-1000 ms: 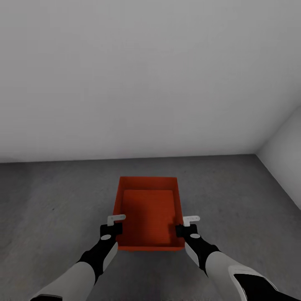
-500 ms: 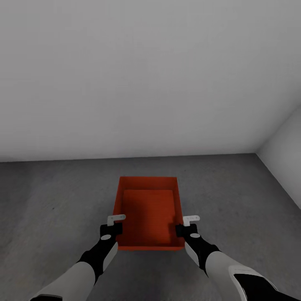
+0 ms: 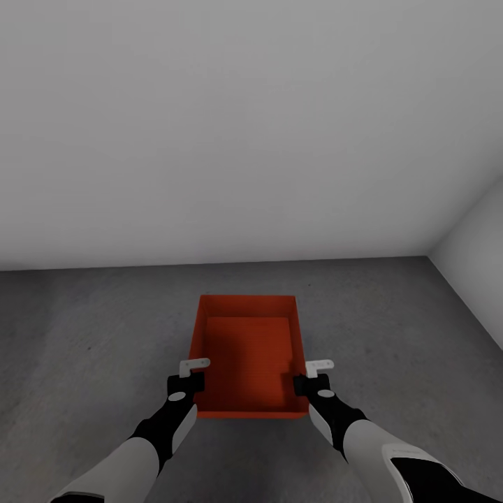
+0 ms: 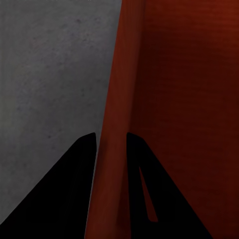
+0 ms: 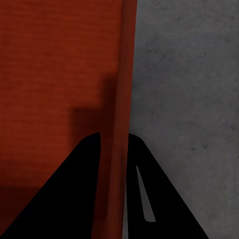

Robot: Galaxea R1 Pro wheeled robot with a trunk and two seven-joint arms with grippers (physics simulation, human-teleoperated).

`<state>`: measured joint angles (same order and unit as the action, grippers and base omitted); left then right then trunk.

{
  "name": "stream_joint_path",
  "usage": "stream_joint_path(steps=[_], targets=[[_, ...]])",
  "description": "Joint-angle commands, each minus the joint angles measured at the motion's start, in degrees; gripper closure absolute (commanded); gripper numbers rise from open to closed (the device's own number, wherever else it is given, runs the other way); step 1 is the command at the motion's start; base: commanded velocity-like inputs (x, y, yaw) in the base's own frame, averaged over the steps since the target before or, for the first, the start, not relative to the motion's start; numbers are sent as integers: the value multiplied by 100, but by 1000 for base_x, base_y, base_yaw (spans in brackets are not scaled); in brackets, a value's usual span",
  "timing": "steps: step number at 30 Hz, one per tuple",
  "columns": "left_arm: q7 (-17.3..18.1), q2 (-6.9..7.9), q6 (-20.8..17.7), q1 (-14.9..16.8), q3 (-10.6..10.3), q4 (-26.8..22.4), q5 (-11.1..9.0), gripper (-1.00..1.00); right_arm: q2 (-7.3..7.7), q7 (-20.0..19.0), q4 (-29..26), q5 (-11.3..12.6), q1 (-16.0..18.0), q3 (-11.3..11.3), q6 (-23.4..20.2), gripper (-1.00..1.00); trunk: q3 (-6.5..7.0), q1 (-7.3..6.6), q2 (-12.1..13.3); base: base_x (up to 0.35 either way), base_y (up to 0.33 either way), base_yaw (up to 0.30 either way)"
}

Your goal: Move the two storage containers from the living room to the garage. In the garage, place one container on the floor and stack the other container on top of it (either order is fine).

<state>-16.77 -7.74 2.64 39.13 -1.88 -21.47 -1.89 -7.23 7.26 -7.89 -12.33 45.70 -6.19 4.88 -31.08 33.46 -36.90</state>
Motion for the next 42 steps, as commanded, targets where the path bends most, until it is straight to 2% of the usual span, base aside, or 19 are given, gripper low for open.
stream_joint_path(steps=[1,9,17,31,42], targets=[[-73,246,17,-2,-15,6,-4,100,11,249,-187,108,9,-453,9,100,-6,1,-6,0,0,0],[-72,246,17,-2,-23,11,-8,100,9,249,-187,111,9,-452,31,100,-6,1,-6,0,0,0],[-75,245,18,-2,-15,246,7,100,2,249,-184,111,9,-445,31,100,-6,1,-6,73,0,0],[-76,238,61,-2,-15,261,14,100,6,249,-182,109,9,-444,31,100,-6,1,-6,30,0,0],[-72,244,61,-2,-15,263,14,100,10,249,-185,114,9,-445,31,100,-6,1,-6,135,0,0]])
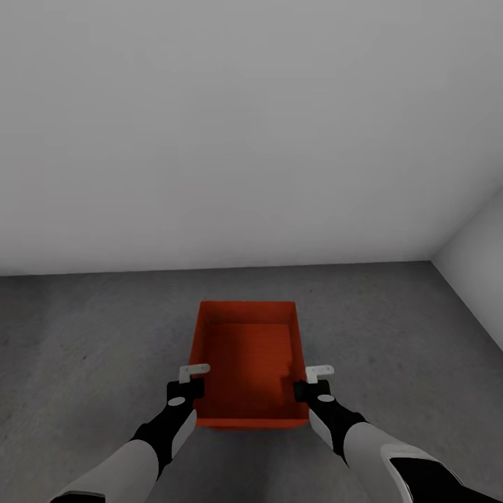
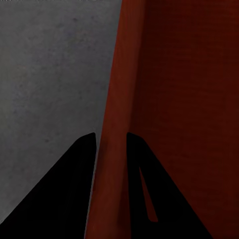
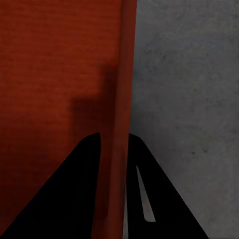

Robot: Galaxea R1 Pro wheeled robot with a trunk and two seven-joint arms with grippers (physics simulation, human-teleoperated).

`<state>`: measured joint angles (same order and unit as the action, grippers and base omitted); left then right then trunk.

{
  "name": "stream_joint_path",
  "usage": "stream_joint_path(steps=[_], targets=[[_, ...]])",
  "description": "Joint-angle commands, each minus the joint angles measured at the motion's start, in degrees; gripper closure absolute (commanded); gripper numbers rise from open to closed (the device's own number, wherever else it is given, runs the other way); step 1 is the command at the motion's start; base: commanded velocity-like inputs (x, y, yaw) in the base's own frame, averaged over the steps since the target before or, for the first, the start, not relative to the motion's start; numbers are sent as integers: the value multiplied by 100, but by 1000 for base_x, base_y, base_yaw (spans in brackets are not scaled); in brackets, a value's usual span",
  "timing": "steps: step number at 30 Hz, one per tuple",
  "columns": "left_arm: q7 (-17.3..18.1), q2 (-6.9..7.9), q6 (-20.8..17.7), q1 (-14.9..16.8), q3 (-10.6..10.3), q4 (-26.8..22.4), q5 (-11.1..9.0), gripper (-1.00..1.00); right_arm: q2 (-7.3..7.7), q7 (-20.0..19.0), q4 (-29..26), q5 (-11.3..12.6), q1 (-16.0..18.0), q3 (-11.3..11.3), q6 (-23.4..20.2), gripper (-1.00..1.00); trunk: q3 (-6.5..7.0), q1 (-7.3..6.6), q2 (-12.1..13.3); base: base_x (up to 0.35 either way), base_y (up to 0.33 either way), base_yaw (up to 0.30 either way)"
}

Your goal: Move the two storage containers from the living room to the garage. In the garage, place one container on the floor and stack the other container on top of it (either order is fine).

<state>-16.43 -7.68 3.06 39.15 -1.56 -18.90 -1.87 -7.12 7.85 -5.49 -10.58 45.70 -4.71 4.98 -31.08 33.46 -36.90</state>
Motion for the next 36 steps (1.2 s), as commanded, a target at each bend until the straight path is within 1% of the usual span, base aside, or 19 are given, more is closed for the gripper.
stream_joint_path(steps=[1,14,22,30,36], targets=[[-106,239,19,-3,-46,4,12,100,-1,191,-426,-59,10,-593,21,100,-6,2,-5,24,0,0],[-108,241,19,-4,-46,9,12,100,0,191,-426,-62,10,-595,21,100,-6,2,-5,6,0,0],[-106,241,19,-4,-46,9,12,100,0,193,-421,-61,10,-593,16,100,-6,2,-5,94,0,0],[-106,240,19,-4,-46,9,12,100,-2,188,-418,-58,10,-599,19,100,-6,2,-5,15,0,3],[-106,240,19,-4,-46,9,12,100,7,190,-420,-58,10,-600,21,100,-6,2,-5,1,0,164]])
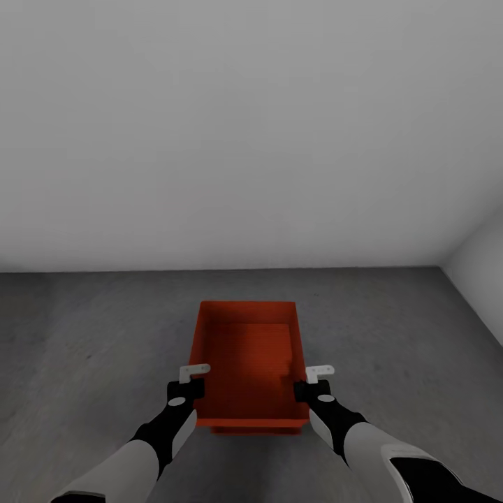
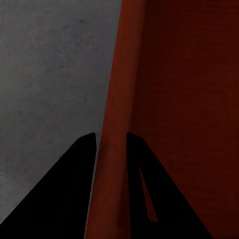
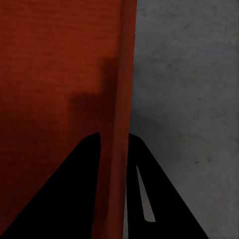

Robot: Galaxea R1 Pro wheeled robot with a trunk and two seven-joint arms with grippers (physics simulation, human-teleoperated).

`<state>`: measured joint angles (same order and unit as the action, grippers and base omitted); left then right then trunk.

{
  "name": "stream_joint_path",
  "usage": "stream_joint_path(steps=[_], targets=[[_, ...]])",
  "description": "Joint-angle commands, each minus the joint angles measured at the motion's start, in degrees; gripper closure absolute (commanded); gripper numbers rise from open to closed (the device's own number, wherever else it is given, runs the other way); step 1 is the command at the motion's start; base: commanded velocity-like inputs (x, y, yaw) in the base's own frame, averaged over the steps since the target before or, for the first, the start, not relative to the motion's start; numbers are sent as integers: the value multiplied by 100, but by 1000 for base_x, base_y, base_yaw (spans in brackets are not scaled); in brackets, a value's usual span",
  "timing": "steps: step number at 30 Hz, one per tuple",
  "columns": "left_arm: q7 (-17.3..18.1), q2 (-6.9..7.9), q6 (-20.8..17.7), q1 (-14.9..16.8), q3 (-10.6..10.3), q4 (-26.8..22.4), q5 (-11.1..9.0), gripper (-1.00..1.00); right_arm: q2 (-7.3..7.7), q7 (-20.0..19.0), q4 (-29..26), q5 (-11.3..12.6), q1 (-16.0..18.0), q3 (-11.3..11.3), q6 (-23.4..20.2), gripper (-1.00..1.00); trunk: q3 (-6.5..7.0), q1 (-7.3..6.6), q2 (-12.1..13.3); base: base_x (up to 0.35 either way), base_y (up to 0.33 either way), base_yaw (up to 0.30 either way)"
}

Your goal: Move the two storage containers from the living room to the garage. In the garage, place one container on the floor and stack the other container on top of it (either order is fine).

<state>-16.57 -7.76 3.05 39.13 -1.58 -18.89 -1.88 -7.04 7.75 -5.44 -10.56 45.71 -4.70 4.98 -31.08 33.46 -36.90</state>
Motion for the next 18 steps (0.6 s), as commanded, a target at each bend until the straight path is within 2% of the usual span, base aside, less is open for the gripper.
stream_joint_path(steps=[1,18], targets=[[-94,247,20,-2,-44,8,12,100,0,200,-424,-60,9,-602,24,100,-6,1,-6,0,0,146],[-94,240,20,-1,-52,8,12,100,0,200,-423,-60,9,-602,30,100,-6,1,-6,0,0,20]])
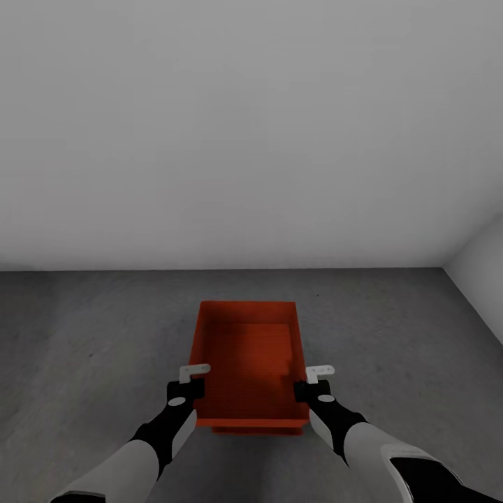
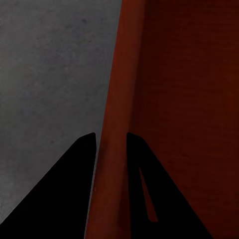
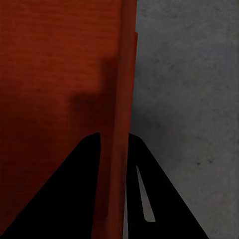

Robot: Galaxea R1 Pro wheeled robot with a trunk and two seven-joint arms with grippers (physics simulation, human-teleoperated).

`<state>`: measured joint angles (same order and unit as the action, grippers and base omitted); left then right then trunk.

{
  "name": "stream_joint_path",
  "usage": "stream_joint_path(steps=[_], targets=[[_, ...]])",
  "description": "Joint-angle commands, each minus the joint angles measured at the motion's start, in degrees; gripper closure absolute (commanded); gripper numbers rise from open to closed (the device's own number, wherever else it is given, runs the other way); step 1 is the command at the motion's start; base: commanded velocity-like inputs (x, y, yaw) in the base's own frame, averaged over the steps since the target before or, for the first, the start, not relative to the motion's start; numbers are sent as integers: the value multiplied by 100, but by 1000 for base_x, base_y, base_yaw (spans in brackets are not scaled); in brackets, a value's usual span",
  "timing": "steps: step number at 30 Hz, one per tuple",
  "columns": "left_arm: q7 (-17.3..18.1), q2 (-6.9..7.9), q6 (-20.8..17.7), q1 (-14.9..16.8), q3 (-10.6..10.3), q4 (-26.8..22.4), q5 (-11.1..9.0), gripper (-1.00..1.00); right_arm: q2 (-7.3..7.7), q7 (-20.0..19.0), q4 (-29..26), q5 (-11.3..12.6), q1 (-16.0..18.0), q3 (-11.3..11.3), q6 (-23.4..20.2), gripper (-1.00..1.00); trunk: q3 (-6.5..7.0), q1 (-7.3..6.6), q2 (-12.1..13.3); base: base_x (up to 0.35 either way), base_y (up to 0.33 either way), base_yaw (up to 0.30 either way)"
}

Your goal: Move the two storage containers from the living room to the garage. In the garage, place one container on the floor and stack the other container on top of it (either order is fine).

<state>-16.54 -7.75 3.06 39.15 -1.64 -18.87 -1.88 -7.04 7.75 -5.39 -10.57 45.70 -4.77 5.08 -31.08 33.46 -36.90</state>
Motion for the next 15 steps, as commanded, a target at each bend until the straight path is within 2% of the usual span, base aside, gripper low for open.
stream_joint_path(steps=[1,15], targets=[[-99,239,19,-4,-46,6,12,100,-3,201,-430,-59,9,-595,20,100,-6,1,-5,0,0,0],[-101,238,19,-4,-47,6,12,100,1,201,-432,-59,9,-595,11,100,-6,1,-5,0,0,0]])
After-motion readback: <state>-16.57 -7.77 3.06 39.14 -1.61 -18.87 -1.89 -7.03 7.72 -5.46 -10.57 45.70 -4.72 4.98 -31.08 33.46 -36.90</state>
